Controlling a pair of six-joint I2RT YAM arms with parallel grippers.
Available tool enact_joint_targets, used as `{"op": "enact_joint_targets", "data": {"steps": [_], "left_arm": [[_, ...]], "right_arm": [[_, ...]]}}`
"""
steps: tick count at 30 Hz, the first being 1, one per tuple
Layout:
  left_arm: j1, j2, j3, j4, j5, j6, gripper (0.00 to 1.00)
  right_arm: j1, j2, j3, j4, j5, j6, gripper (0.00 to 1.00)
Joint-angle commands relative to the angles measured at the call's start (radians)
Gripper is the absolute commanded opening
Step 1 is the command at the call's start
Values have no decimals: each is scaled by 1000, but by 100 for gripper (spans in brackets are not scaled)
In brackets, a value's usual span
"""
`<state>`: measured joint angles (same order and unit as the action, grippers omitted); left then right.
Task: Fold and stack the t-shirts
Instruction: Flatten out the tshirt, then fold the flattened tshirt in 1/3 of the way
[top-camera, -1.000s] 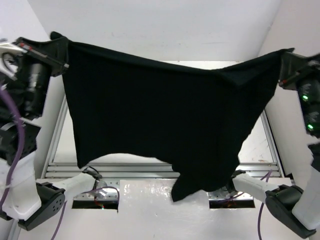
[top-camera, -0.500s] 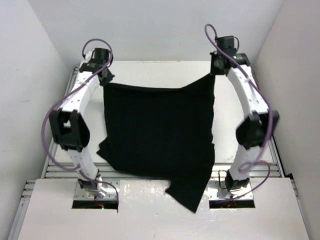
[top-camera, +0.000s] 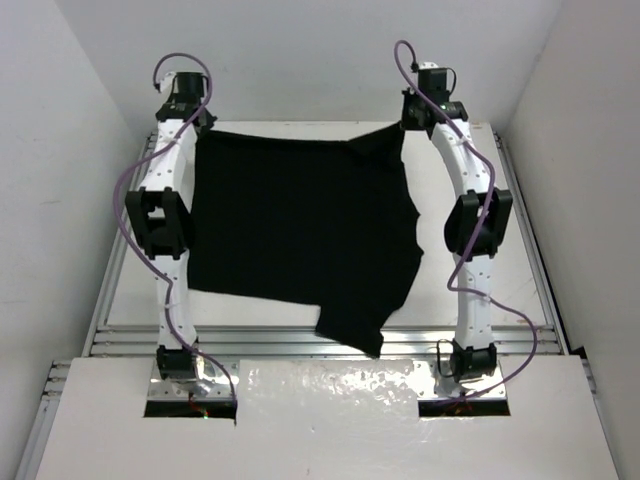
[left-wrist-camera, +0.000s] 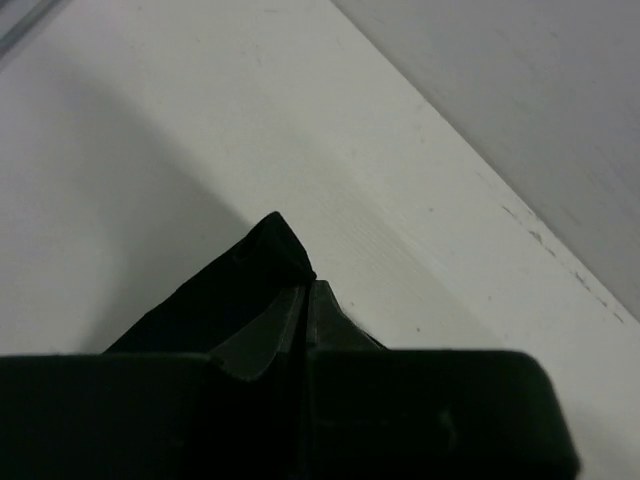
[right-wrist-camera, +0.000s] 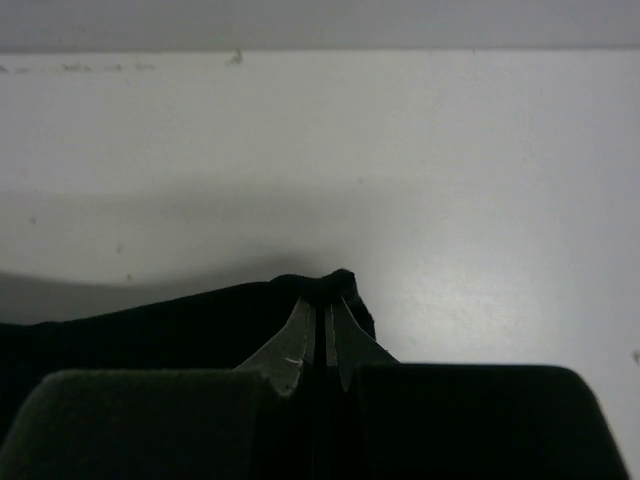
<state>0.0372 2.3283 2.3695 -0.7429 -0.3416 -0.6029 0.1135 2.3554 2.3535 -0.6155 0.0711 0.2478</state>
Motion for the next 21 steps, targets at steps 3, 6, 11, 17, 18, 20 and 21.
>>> {"op": "enact_joint_targets", "data": {"steps": [3, 6, 11, 17, 18, 20, 21], "left_arm": [[39, 35, -21, 129, -8, 19, 0], [49, 98, 0, 160, 1, 14, 0], [66, 148, 80, 162, -25, 20, 0], [113, 11, -87, 192, -19, 25, 0], [119, 5, -95, 197, 16, 34, 0], [128, 2, -95, 188, 36, 38, 0], [130, 5, -95, 188, 67, 44, 0]], "right_arm": [[-8, 76, 72, 272, -13, 1, 0], [-9, 108, 95, 350, -14, 10, 0], [-11, 117, 95, 382, -65, 74, 0], [0, -88, -179, 227, -16, 341, 0], [2, -120, -286, 215, -7, 429, 0], [8, -203, -373, 177, 44, 507, 0], [8, -225, -437, 163, 58, 566, 0]]}}
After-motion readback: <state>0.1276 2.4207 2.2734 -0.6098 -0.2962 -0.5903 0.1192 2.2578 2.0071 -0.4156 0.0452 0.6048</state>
